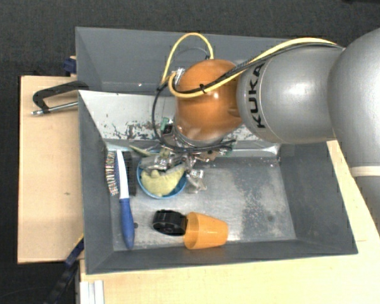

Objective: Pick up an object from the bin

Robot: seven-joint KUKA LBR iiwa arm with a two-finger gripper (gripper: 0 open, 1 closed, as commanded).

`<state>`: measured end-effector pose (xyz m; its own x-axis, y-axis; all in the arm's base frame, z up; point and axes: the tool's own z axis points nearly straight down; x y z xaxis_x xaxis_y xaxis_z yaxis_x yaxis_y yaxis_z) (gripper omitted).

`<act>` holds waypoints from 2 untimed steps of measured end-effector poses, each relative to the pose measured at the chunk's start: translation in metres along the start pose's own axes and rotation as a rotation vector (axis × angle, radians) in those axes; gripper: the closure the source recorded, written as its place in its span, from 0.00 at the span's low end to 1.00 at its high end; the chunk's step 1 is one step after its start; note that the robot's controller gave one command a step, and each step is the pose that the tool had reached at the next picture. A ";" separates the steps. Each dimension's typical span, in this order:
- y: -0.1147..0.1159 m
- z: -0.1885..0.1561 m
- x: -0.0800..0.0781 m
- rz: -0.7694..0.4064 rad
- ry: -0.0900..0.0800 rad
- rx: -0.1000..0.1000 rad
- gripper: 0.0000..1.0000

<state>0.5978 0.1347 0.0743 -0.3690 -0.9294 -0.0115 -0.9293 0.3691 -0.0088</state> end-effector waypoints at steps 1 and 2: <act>0.004 0.000 0.024 -0.557 0.001 -0.003 0.00; 0.002 -0.002 0.026 -0.556 0.004 -0.001 1.00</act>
Offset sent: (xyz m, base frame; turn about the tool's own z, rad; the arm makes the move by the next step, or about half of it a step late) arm -0.0159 -0.0240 -0.0043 -0.5617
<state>0.5864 0.1116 0.0758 0.1766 -0.9843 -0.0016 -0.9842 -0.1766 -0.0115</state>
